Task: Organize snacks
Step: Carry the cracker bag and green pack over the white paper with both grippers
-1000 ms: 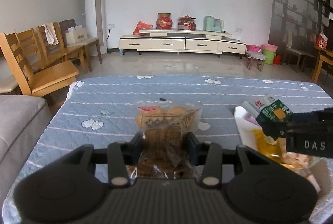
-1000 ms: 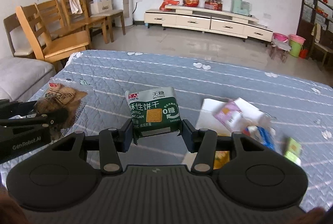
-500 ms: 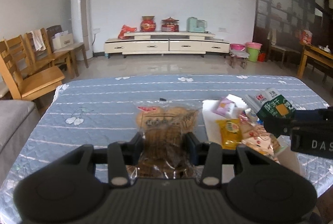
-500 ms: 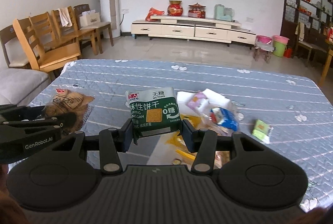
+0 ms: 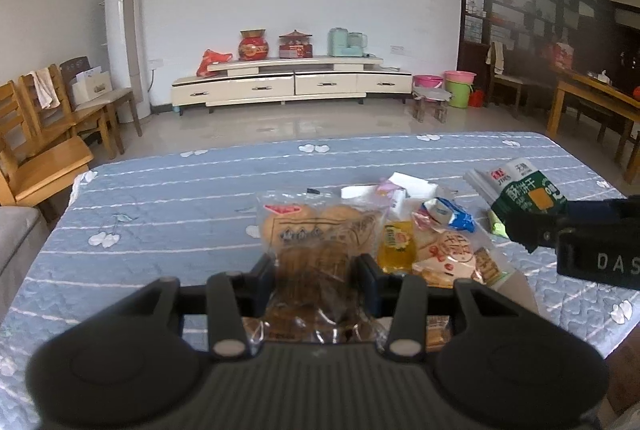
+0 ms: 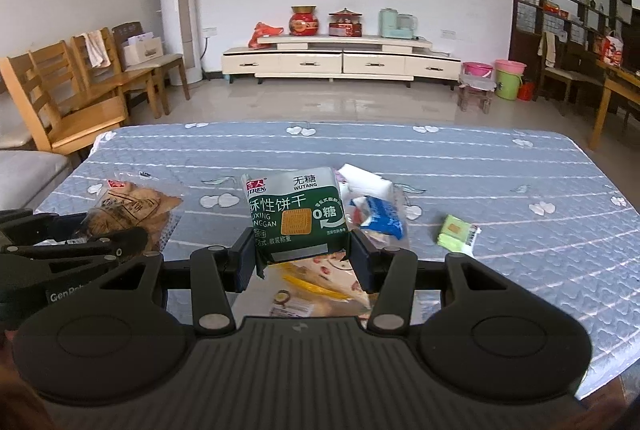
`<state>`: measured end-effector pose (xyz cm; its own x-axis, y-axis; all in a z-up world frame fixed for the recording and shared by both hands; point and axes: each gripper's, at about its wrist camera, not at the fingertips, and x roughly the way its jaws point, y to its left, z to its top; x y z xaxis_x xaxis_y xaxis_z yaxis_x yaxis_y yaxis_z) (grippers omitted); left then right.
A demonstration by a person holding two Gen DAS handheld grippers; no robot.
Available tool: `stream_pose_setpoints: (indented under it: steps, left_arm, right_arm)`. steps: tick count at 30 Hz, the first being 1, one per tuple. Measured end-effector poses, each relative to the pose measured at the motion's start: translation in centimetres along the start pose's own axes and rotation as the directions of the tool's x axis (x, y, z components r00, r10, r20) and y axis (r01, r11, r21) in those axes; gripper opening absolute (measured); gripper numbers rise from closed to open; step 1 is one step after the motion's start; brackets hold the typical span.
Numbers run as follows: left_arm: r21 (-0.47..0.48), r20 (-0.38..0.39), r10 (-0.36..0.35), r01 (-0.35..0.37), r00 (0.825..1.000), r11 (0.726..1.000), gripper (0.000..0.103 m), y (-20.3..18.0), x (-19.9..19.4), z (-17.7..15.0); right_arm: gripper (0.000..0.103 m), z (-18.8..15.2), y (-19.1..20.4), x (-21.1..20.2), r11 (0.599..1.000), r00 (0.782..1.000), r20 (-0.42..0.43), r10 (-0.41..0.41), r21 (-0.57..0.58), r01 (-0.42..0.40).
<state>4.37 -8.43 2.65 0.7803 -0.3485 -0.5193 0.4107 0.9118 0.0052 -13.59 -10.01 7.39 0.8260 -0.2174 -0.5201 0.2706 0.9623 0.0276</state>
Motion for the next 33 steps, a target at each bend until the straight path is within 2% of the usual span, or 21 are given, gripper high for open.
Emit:
stream_pose_setpoints:
  steps: [18,33]
  left_arm:
    - [0.026,-0.006,-0.045,0.045,0.999,0.999,0.043,-2.4,1.1,0.3]
    - [0.051,-0.031,-0.081,0.082,0.996,0.995,0.043,-4.3,2.0,0.0]
  right_arm:
    - [0.061,-0.7,-2.3,0.3,0.995,0.997,0.000,-0.080,0.059,0.080]
    - [0.061,-0.4,-1.4,1.8,0.993,0.996,-0.028,-0.084,0.075,0.086]
